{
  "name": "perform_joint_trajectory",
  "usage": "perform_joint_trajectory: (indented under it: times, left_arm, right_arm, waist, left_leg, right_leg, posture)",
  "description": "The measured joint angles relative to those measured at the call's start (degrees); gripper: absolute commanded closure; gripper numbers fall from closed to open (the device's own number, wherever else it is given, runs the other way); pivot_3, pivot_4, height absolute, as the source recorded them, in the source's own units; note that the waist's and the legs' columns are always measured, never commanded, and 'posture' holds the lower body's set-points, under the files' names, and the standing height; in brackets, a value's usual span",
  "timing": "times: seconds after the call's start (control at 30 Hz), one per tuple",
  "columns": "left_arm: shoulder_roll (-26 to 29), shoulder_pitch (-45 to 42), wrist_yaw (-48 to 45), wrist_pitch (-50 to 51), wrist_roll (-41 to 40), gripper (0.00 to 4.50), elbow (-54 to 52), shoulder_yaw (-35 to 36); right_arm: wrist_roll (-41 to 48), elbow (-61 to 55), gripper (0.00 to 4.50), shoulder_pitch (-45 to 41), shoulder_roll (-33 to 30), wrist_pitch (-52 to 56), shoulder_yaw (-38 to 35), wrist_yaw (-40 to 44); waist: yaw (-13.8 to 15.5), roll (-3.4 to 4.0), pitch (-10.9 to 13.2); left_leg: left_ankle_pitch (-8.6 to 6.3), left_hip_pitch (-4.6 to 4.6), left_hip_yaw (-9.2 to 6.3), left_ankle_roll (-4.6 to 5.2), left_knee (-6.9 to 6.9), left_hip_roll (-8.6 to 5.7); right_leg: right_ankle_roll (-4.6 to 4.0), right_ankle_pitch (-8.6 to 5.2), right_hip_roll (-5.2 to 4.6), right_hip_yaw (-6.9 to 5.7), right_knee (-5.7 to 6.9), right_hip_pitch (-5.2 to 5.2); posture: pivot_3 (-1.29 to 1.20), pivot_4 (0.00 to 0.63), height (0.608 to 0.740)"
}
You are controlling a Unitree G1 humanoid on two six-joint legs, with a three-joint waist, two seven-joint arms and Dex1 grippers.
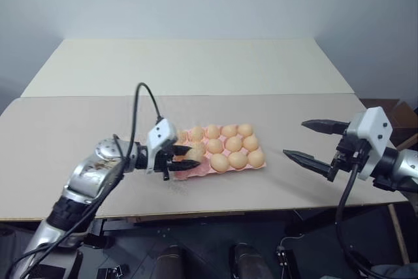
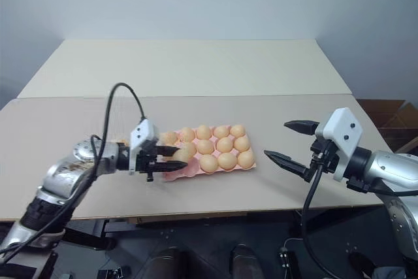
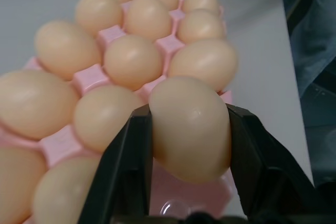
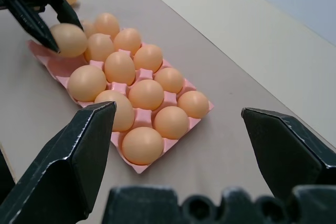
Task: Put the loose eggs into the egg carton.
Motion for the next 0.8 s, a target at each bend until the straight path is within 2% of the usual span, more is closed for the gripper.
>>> perform_joint_trajectory:
  times: [0.1, 0.17, 0.27, 0.37, 0.47, 0.57, 0.7, 0.8]
  left_arm:
    - [-0.8, -0.1, -0.4, -0.1, 0.0, 0.55, 0.0, -0.3]
    - [-0.9, -0.2, -0.5, 0.1, 0.0, 0.02, -0.1, -0.5]
    - [-0.5, -0.2, -0.5, 0.5, 0.0, 0.02, -0.3, -0.4]
    - [2.1, -0.2, -0.4, 0.8, -0.8, 0.02, -0.9, 3.1]
    - [7.5, 1.6, -1.2, 0.1, -3.3, 0.02, -2.0, 12.1]
    - [12.5, 9.0, -3.9, -1.8, -5.6, 0.02, -2.2, 22.9]
    - [14.7, 21.2, -9.1, -7.4, -6.7, 0.02, -1.3, 35.3]
    - [15.1, 27.2, -11.9, -9.6, -7.8, 0.02, -1.0, 43.0]
  right_arm:
    - [0.0, -0.2, 0.0, 0.1, 0.0, 0.0, 0.0, -0.2]
    - [0.1, -0.4, 0.0, 0.1, 0.0, 0.0, 0.0, -0.3]
    - [0.4, -0.4, 0.0, 0.1, 0.0, 0.0, 0.0, -0.7]
    - [1.1, -0.4, 0.0, 0.1, 0.0, 0.0, 0.0, -1.0]
    - [1.9, -0.6, 0.0, -0.2, 0.0, 0.0, 0.2, -1.0]
    - [2.0, -0.3, 0.0, -0.1, 0.0, 0.0, 0.8, -0.5]
    - [2.0, 1.6, 0.0, -1.8, 0.0, -0.4, 2.3, 1.3]
    - [1.4, 3.7, 0.0, -3.2, -0.1, -1.2, 3.8, 2.8]
  waist:
    - [0.1, 0.0, 0.0]
    - [0.1, 0.0, 0.0]
    - [0.1, 0.0, 0.0]
    - [-0.1, 0.0, 0.0]
    - [-0.6, 0.0, 0.0]
    - [-1.3, 0.01, 0.0]
    - [-1.1, 0.01, 0.0]
    - [-0.6, 0.01, 0.0]
  left_leg:
    - [0.0, 0.03, -0.02, 0.0, 0.02, 0.0]
    - [0.0, 0.04, -0.04, 0.0, 0.04, 0.0]
    - [0.0, 0.04, -0.05, 0.0, 0.03, 0.0]
    - [0.0, 0.02, -0.08, 0.0, 0.02, 0.02]
    - [0.0, 0.05, -0.08, 0.0, -0.02, 0.04]
    - [0.0, 0.09, -0.06, 0.0, -0.05, 0.06]
    - [0.0, 0.09, -0.02, 0.0, -0.03, 0.1]
    - [0.0, 0.1, -0.01, -0.01, -0.02, 0.09]
  right_leg:
    - [0.05, -0.02, 0.0, -0.01, 0.03, 0.02]
    - [0.2, -0.11, 0.0, -0.01, 0.04, 0.03]
    - [0.19, -0.11, 0.0, -0.01, 0.04, 0.03]
    - [0.17, -0.1, 0.01, -0.02, 0.04, 0.0]
    - [0.18, -0.11, 0.01, 0.0, 0.05, -0.01]
    - [0.15, -0.13, -0.01, 0.0, 0.04, -0.01]
    - [-0.08, -0.26, -0.06, -0.05, 0.05, -0.03]
    - [-0.29, -0.45, -0.1, -0.1, 0.05, -0.02]
  posture:
    - [0.0, 0.15, 0.74]
    - [0.0, 0.15, 0.74]
    - [0.0, 0.15, 0.74]
    - [0.0, 0.15, 0.74]
    - [0.0, 0.15, 0.74]
    - [0.0, 0.15, 0.74]
    - [0.0, 0.15, 0.74]
    - [0.0, 0.15, 0.74]
